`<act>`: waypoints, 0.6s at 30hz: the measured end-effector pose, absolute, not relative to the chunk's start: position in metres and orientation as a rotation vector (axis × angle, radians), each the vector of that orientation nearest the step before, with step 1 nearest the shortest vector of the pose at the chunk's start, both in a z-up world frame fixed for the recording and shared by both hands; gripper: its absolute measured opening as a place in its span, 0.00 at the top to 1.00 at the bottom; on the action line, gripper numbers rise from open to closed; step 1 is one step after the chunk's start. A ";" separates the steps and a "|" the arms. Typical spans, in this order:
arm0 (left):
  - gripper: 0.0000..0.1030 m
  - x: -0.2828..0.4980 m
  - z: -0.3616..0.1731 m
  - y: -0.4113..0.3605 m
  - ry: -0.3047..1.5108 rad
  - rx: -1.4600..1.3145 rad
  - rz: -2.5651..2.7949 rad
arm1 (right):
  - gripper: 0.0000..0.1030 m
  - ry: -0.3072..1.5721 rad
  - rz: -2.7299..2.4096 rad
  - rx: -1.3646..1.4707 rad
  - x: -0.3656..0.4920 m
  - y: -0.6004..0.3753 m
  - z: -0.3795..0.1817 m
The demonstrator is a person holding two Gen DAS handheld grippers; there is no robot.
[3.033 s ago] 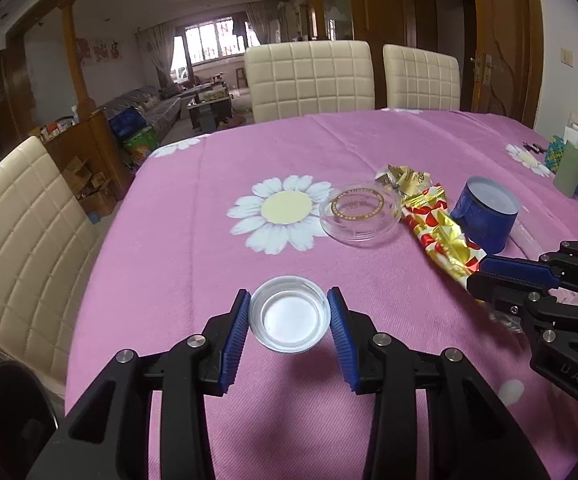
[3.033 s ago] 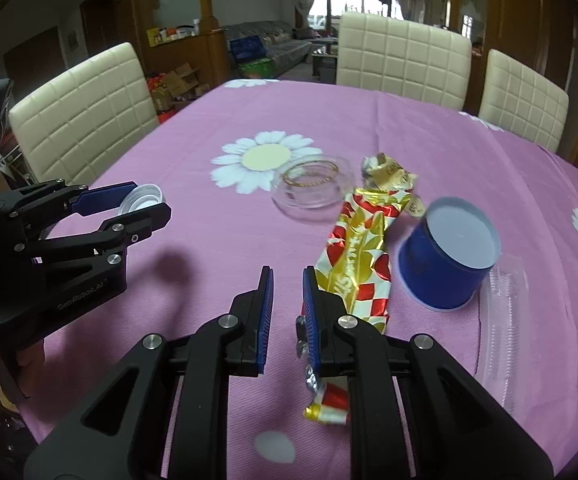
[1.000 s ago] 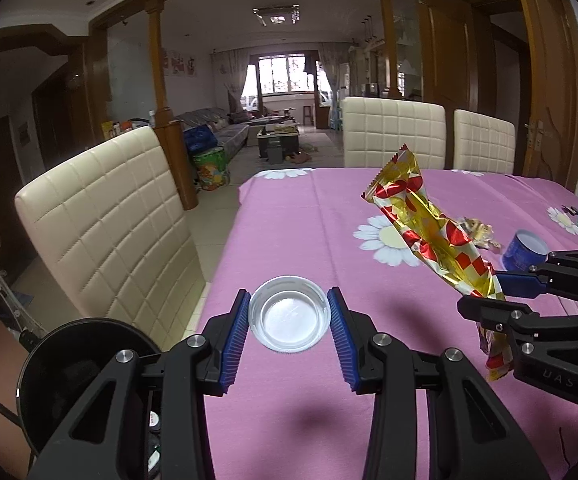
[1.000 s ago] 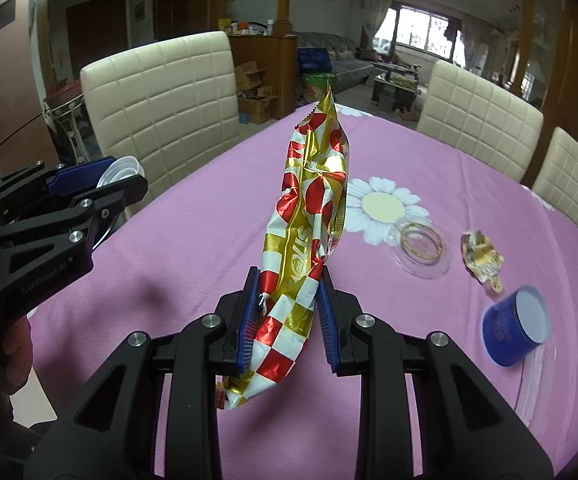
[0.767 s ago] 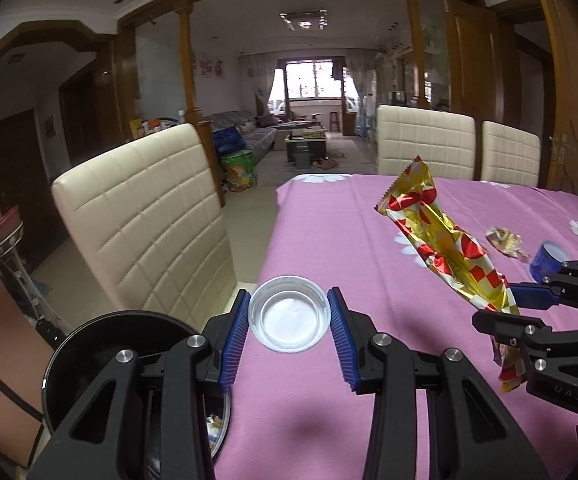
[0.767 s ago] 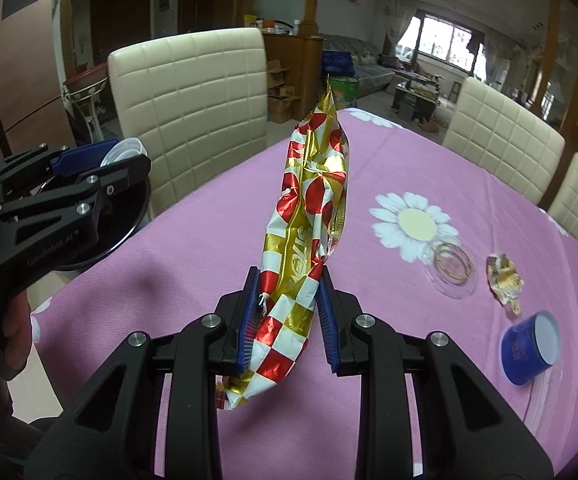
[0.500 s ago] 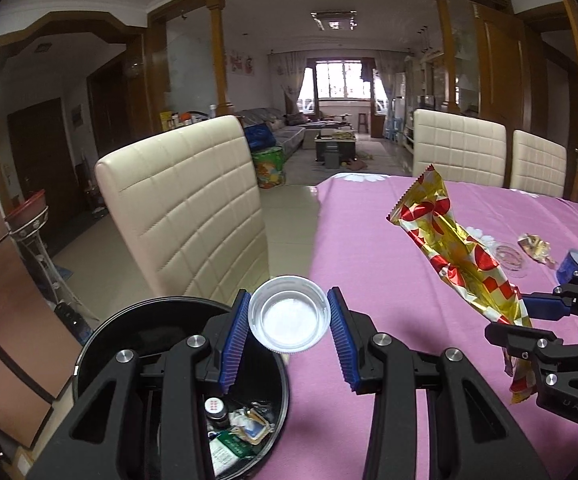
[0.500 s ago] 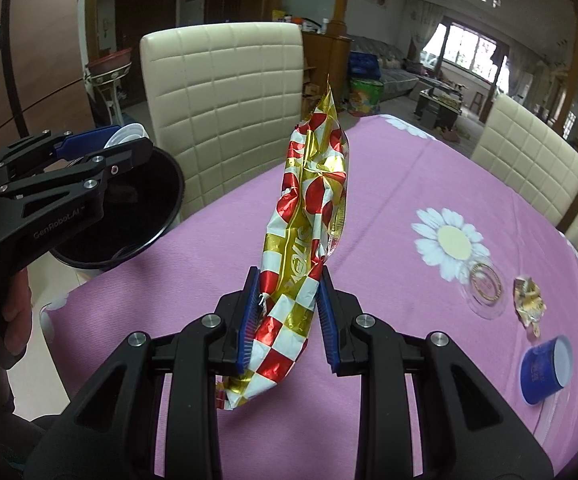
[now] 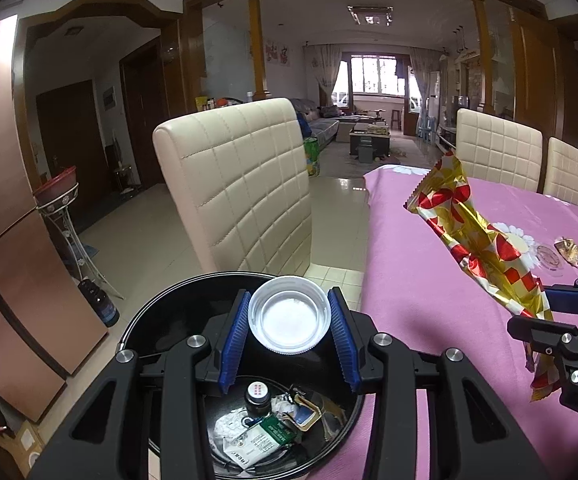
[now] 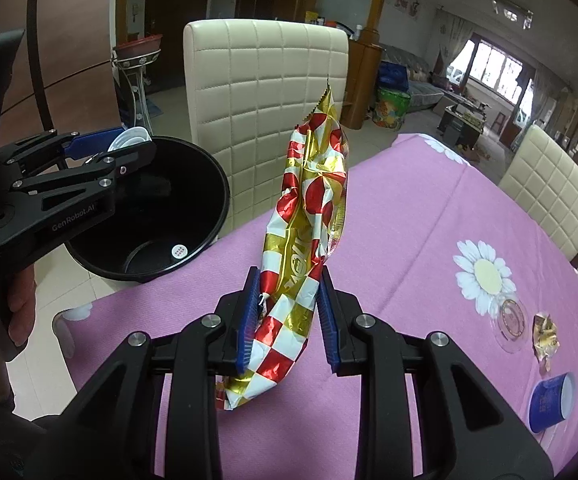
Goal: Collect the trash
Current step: 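Carry the bottle cap and checkered wrapper over the black bin, then open the left tool over the bin while the right tool releases the wrapper inside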
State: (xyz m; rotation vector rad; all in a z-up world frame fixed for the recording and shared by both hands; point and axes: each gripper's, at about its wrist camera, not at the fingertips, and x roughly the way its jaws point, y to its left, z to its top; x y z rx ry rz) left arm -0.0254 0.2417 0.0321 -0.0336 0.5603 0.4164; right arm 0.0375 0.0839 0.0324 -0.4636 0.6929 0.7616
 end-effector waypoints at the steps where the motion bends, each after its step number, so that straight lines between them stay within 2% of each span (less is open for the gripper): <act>1: 0.62 -0.027 0.031 0.244 0.561 -0.033 0.424 | 0.72 0.689 0.765 -0.467 0.037 0.087 0.033; 5: 0.61 -0.030 0.028 0.253 0.576 -0.062 0.435 | 0.72 0.679 0.785 -0.478 0.036 0.099 0.033; 7: 0.42 -0.033 0.026 0.259 0.583 -0.084 0.436 | 0.72 0.675 0.793 -0.486 0.035 0.105 0.033; 8: 0.27 -0.036 0.026 0.262 0.577 -0.101 0.445 | 0.72 0.674 0.798 -0.490 0.033 0.109 0.033; 9: 0.22 -0.039 0.026 0.266 0.564 -0.117 0.454 | 0.72 0.674 0.802 -0.492 0.033 0.111 0.032; 18: 0.21 -0.061 0.023 0.296 0.551 -0.189 0.501 | 0.72 0.682 0.852 -0.512 0.027 0.136 0.029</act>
